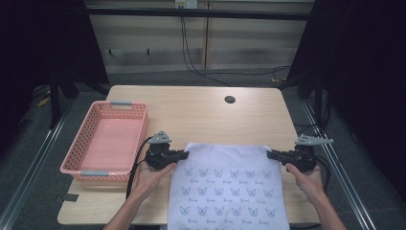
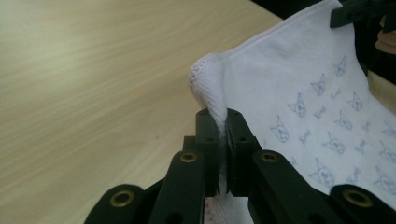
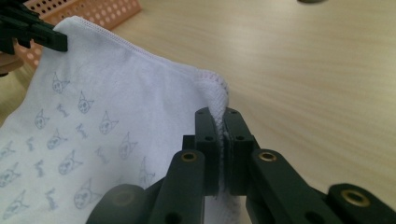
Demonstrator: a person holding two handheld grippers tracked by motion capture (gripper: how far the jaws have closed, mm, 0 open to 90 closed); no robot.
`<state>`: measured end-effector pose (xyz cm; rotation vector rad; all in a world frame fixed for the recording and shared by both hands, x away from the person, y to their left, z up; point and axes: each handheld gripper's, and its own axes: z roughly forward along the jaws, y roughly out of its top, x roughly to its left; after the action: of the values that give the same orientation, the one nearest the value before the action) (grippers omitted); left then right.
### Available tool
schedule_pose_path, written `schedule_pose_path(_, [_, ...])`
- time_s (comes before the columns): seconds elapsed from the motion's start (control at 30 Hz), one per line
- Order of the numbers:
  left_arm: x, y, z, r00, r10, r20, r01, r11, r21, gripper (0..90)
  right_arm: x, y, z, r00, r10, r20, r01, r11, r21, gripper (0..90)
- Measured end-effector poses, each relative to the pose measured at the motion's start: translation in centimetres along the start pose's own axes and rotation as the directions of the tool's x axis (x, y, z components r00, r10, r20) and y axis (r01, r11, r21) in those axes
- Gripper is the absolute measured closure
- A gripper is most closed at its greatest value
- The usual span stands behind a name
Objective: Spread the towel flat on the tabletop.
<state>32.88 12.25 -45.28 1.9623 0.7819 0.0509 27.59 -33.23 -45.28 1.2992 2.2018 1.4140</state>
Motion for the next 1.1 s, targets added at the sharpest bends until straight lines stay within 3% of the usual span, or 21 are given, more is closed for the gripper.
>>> schedule_pose_path(0.07, [-0.1, 0.8, -0.5, 0.9996, 0.026, -0.01, -0.026, 0.9996, -0.008, 86.3, 0.3, 1.4, -0.5, 0.9999, -0.008, -0.008, 0.007, 0.999, -0.045, 86.7])
schedule_pose_path(0.13, [-0.1, 1.6, -1.0, 0.9994, 0.033, -0.008, -0.033, 0.9993, -0.019, 86.3, 0.3, 1.8, -0.6, 0.9999, -0.012, -0.006, 0.012, 0.999, -0.049, 86.7])
schedule_pose_path(0.27, [0.3, 3.4, -2.0, 0.9984, 0.046, -0.032, -0.048, 0.9979, -0.045, 86.4, 0.6, 4.2, -0.4, 0.9994, -0.035, -0.004, 0.035, 0.995, -0.09, 86.8])
schedule_pose_path(0.47, [1.3, 6.6, -3.5, 0.9968, 0.046, -0.065, -0.052, 0.9941, -0.095, 86.5, 0.1, 7.2, -0.2, 0.9979, -0.06, 0.023, 0.062, 0.991, -0.12, 86.9])
schedule_pose_path(0.67, [1.5, 9.7, -4.5, 0.9925, 0.078, -0.094, -0.09, 0.988, -0.126, 86.5, -0.7, 10.8, -0.1, 0.9946, -0.095, 0.041, 0.1, 0.986, -0.136, 87.1])
schedule_pose_path(0.77, [1.8, 11.0, -4.8, 0.9919, 0.075, -0.103, -0.09, 0.9843, -0.152, 86.5, -1.2, 12.3, -0.1, 0.9936, -0.102, 0.048, 0.108, 0.984, -0.139, 87.2])
schedule_pose_path(0.93, [2.6, 13.2, -4.6, 0.9864, 0.086, -0.14, -0.108, 0.9818, -0.156, 86.5, -2.2, 14.5, -0.4, 0.9926, -0.093, 0.078, 0.105, 0.98, -0.168, 87.2])
schedule_pose_path(1.1, [3.6, 15.5, -4.8, 0.9852, 0.083, -0.15, -0.112, 0.974, -0.197, 86.5, -2.7, 17.2, -0.5, 0.9898, -0.089, 0.111, 0.109, 0.976, -0.188, 87.3])
